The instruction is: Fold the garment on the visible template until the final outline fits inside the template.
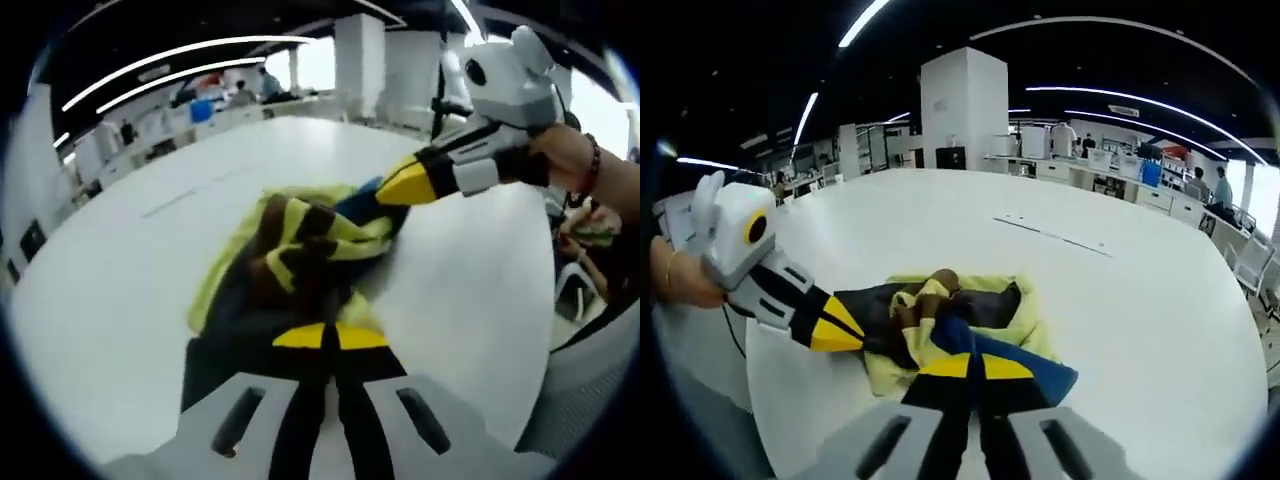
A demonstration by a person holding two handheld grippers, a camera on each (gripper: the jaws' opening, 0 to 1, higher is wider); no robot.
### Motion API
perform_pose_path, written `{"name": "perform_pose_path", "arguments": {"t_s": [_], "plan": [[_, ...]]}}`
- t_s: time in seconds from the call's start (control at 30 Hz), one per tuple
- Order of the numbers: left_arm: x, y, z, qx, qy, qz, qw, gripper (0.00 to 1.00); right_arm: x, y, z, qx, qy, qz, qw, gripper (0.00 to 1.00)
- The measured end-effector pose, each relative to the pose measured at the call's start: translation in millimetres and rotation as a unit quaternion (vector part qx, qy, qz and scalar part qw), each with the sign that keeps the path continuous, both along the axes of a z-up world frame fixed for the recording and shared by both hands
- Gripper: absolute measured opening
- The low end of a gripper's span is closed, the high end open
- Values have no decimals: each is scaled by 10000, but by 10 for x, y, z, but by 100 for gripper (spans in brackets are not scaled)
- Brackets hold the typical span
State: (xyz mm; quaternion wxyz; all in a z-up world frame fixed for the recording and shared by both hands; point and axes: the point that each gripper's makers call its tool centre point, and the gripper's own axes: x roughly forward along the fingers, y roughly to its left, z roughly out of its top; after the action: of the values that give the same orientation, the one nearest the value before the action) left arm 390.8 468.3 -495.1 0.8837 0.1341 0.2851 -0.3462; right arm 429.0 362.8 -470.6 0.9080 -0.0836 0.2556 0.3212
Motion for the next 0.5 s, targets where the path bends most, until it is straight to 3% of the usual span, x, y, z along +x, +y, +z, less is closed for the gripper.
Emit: {"name": "perform_pose_path", "arguments": {"t_s": [0.3,0.5], "plan": [[107,199,178,-360,63,401,9985,0,108,-142,159,-116,-251,-74,9996,0],[208,396,395,-392,-122,714,9966,0,238,-316,300,-227,-440,-302,9983,0]]}}
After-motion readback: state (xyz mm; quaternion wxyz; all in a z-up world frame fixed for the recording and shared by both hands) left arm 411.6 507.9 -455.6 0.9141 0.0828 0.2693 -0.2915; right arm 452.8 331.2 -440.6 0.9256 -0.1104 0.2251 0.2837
